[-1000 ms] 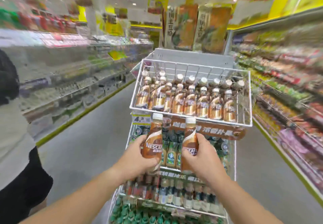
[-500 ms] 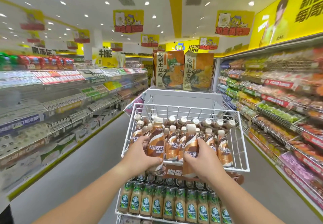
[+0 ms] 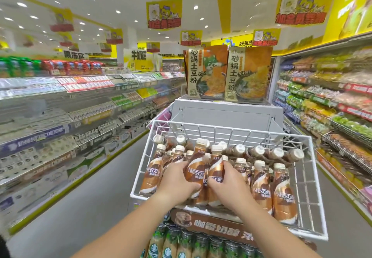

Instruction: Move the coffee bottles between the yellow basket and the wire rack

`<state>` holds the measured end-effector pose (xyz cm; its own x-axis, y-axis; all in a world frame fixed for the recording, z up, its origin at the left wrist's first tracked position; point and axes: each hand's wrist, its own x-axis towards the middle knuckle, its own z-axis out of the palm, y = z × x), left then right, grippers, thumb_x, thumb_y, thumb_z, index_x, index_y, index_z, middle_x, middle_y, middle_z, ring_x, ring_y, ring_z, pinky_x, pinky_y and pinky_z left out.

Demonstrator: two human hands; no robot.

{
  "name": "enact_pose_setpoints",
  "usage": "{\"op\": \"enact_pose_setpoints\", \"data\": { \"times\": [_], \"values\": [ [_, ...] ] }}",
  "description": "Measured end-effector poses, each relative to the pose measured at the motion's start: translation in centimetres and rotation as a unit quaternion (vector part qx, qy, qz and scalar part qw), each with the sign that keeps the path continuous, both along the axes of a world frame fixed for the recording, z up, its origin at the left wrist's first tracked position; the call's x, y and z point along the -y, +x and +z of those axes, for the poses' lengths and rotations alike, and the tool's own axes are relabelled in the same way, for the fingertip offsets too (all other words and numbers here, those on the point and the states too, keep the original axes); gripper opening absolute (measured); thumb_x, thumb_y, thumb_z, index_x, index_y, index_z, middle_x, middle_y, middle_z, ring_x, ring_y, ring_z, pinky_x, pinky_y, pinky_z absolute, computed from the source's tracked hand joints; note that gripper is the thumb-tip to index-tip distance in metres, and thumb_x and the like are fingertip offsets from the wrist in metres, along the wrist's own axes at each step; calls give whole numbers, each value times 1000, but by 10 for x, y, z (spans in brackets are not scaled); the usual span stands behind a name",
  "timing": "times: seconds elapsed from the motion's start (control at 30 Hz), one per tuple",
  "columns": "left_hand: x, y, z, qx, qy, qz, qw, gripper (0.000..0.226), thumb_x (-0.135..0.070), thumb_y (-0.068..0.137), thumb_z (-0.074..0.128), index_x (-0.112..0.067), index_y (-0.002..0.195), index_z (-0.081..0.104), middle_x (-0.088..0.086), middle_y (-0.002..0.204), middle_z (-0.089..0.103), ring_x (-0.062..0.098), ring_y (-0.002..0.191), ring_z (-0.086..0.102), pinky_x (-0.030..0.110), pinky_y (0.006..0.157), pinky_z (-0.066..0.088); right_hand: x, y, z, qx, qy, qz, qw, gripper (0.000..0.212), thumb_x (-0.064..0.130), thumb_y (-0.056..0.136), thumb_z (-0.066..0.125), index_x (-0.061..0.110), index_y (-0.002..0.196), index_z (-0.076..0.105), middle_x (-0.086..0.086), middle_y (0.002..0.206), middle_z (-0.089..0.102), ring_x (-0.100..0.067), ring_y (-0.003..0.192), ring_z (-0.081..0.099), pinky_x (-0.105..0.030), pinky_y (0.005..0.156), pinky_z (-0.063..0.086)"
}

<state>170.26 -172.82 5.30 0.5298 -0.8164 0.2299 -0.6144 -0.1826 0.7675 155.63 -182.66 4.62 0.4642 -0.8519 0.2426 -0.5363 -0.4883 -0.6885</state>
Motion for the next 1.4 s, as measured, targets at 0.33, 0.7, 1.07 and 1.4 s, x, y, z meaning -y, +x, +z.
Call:
{"op": "enact_pose_setpoints", "data": {
  "times": [0.33, 0.7, 1.07, 1.4],
  "values": [
    [5, -3, -17, 101, -10, 12, 995, 37, -35, 85, 74, -26, 119, 63, -20, 95, 59, 16, 105, 50, 30, 86, 42, -3, 10, -9, 5, -7, -27, 1000, 29, 44, 79, 61, 30, 105, 57, 10, 95, 65, -13, 85, 63, -41, 78, 56],
    [-5, 2, -38, 305, 51, 47, 950, 52, -57, 97, 46, -21, 134, 51, 4, 140, 37, 22, 126, 30, 37, 106, 35, -1, 14, -22, -34, -36, -32, 998, 51, 53, 90, 59, 26, 131, 47, 3, 122, 50, -19, 115, 54, -38, 95, 48],
    [-9, 24, -52, 422, 163, 11, 892, 83, -67, 92, -4, -23, 158, 19, 6, 165, 16, 32, 146, 17, 50, 114, 22, 1, 8, -31, -108, 5, 11, 994, 84, 65, 97, 34, 24, 160, -4, -3, 167, 7, -24, 149, 24, -48, 116, 32],
    [-22, 35, -46, 381, 135, -41, 914, 76, -65, 99, 23, -26, 159, -3, 5, 167, 6, 28, 151, 9, 45, 118, 26, -13, -9, -27, -208, -121, -17, 970, 83, 65, 96, 32, 23, 159, -1, -5, 162, 19, -24, 145, 28, -42, 112, 37]
  ]
}}
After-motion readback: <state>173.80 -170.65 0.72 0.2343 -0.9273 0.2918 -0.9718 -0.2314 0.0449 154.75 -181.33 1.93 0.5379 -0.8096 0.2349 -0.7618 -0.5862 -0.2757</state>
